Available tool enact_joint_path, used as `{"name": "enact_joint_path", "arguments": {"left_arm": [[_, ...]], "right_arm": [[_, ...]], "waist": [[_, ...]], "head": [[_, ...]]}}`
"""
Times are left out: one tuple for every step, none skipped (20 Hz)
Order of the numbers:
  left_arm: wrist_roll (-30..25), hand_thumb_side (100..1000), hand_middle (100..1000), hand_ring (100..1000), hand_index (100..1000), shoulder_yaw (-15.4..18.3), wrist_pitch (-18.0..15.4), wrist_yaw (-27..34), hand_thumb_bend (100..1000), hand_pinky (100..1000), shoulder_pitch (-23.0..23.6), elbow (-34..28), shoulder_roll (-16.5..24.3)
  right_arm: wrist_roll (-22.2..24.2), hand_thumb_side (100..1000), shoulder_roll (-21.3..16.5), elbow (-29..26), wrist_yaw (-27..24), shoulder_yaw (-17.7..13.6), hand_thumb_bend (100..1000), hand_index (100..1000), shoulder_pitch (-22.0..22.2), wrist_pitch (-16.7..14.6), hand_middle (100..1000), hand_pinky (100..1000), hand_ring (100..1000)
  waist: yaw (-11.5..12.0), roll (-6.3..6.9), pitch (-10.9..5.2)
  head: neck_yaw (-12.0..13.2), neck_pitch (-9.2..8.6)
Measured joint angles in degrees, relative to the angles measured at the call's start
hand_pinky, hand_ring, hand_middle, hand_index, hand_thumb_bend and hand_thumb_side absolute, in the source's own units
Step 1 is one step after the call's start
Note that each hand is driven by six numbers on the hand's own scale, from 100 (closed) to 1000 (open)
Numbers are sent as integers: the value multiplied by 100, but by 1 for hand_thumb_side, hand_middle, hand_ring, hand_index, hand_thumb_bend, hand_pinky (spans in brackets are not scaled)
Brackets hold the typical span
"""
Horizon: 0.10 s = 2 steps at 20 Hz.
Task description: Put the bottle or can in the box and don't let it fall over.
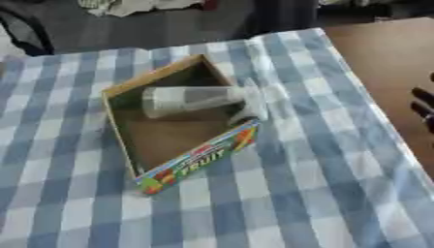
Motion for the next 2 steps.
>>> {"name": "enact_joint_path", "arguments": {"left_arm": [[62, 627, 1000, 1000, 803, 77, -36, 233, 100, 1000, 197, -126, 0], [100, 613, 1000, 1000, 803, 158, -73, 437, 100, 1000, 386, -240, 0]], "right_arm": [[1, 572, 1, 0, -1, -2, 100, 898, 1, -25, 1000, 947, 921], [2, 571, 4, 0, -1, -5, 100, 898, 0, -45, 1000, 947, 922]], "waist": [[13, -33, 2], [23, -62, 3]], "head": [[-3, -13], [-7, -27]]}}
